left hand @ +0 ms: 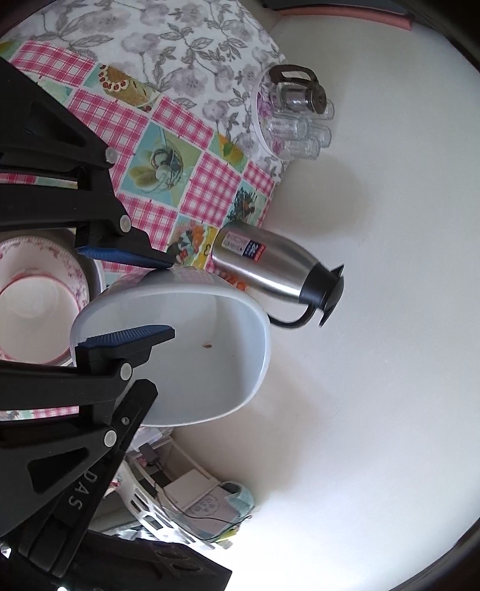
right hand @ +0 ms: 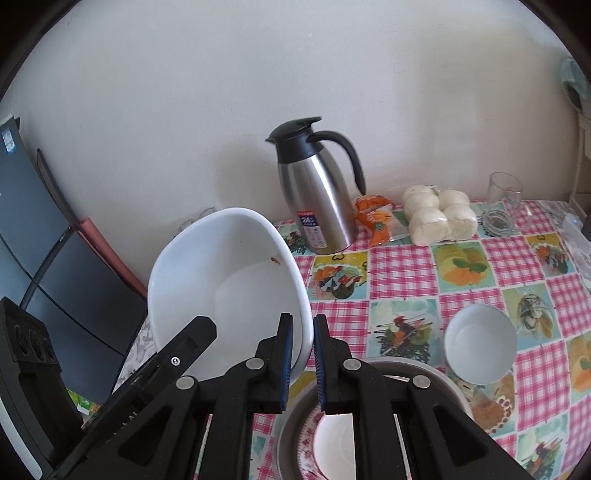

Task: Organize plates and bowls
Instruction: 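Lift the white square bowl with the right gripper over the steel basin, then lower the white square bowl into the red-rimmed bowl and open the right gripper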

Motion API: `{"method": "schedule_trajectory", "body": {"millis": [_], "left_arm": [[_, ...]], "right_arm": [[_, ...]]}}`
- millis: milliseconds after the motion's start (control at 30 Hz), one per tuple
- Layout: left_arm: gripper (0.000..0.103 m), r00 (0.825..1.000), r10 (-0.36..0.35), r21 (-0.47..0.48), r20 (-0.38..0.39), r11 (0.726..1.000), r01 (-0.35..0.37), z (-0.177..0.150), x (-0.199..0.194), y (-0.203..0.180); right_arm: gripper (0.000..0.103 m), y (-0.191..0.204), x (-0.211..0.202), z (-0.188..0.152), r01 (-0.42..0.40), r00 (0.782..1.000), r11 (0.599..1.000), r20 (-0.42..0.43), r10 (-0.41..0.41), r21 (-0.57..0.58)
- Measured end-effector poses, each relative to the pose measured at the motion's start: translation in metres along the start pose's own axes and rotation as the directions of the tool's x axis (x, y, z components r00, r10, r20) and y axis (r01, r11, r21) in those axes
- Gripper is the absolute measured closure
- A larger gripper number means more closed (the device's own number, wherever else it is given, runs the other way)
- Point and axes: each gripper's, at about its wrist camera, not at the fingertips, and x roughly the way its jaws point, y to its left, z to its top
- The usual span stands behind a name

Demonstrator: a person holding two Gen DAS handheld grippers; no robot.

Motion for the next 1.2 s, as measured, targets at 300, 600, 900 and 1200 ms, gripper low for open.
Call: {"method": "schedule_trajectory", "body": {"millis": [300, 600, 900, 1200], "left_arm": [[0.07, 1.0, -0.007, 0.085, -0.004, 0.996, 0.007, -0.019, -0.001, -0.047], [0.07, 0.999, 0.01, 0.163, -0.051, 0.987, -0.001, -0.033, 0.012, -0.086], [0.07, 0.997, 0.037, 0.216, -0.072, 0.976, -0.02, -0.049, 0.022, -0.117], [0.07, 0.993, 0.065, 0.234, -0.1, 0.972, -0.04, -0.058, 0.03, -0.129]], "right_arm": [[0.091, -0.038, -0.039, -0.001, 0.0, 0.999, 0.999, 0.048, -0.002, 0.04], [0.091, -0.082, -0.06, -0.015, -0.024, 0.997, 0.992, 0.079, 0.014, 0.12], [0.091, -0.118, -0.07, -0.028, -0.043, 0.995, 0.985, 0.092, 0.028, 0.169], [0.09, -0.136, -0.072, -0.035, -0.041, 0.997, 0.98, 0.078, 0.026, 0.196]]}}
